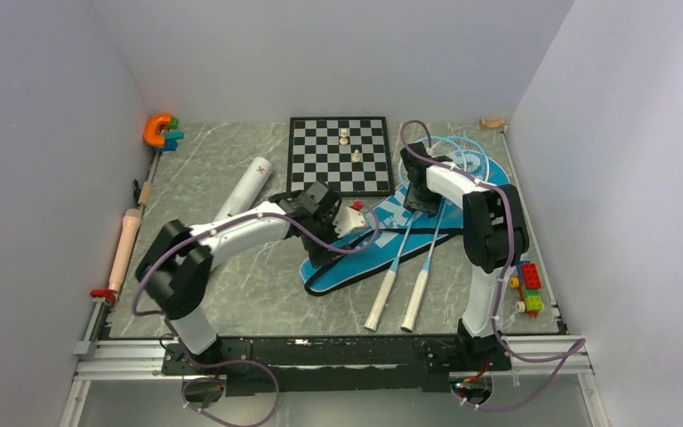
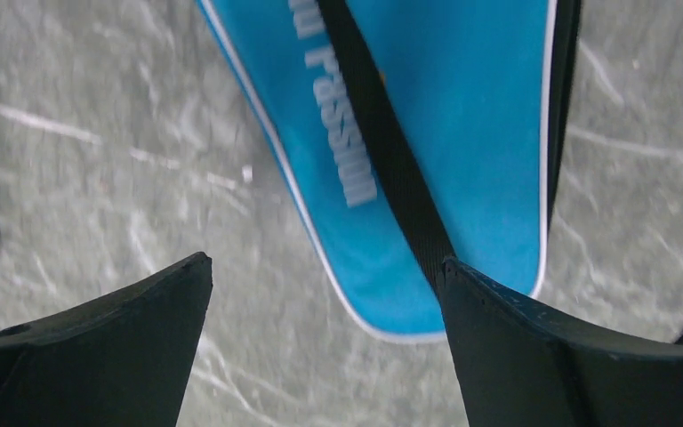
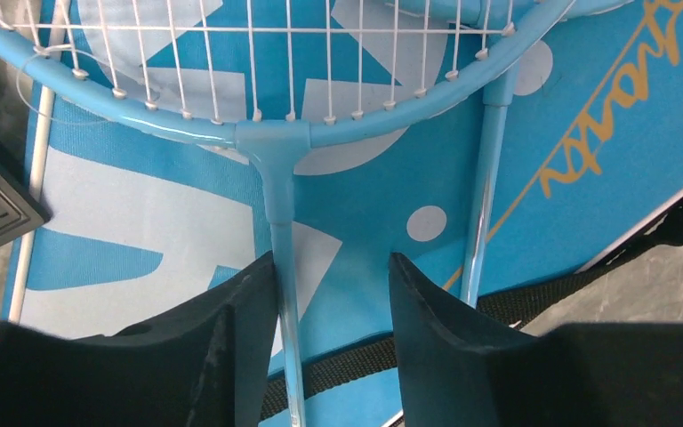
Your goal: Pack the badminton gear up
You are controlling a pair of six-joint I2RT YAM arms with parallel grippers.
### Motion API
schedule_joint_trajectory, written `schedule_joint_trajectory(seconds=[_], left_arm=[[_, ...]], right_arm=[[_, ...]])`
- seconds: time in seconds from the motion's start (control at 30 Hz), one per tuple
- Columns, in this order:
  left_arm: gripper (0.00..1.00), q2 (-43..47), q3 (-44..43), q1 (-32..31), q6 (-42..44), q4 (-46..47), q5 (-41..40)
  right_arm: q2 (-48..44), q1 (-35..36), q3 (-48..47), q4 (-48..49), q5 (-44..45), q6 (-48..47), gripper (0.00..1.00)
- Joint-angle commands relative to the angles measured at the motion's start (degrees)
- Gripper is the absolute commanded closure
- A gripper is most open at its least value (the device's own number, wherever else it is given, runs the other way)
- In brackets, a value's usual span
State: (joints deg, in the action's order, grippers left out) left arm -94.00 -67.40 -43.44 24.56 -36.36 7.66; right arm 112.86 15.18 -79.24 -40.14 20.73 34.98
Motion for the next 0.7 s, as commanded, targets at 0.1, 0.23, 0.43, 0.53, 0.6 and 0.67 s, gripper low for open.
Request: schedule_joint_trajectory(seconds=[0.1, 0.23, 0.43, 0.53, 0.6, 0.67], left_arm=[[0.01, -11.0, -5.5, -4.0, 0.8, 9.4, -2.8], [0.10, -14.0, -4.0, -4.7, 2.9, 11.7, -4.2], [0.23, -14.4, -0.4, -4.6, 4.6, 12.9, -5.7], [0.25, -12.7, 0.9, -4.6, 4.6, 11.8, -6.1], [0.26, -11.2, 2.6, -4.6, 5.1, 11.4, -6.9], [0.29, -10.8, 3.0, -4.3, 5.1, 8.6, -7.5]], right_arm=[[-0.4, -0.4, 0.0, 0.1, 4.4, -0.3, 0.62], [-4.8, -1.5, 3.5, 0.2, 6.8, 0.0, 0.63], [-12.2, -6.6, 9.9, -0.1, 6.3, 1.5, 0.60], [-13.2, -8.4, 10.8, -1.8, 6.2, 2.0, 0.59], [-13.1, -9.6, 11.3, -2.6, 6.2, 2.3, 0.58], [-13.0, -10.7, 12.1, -3.8, 6.2, 2.9, 0.57]])
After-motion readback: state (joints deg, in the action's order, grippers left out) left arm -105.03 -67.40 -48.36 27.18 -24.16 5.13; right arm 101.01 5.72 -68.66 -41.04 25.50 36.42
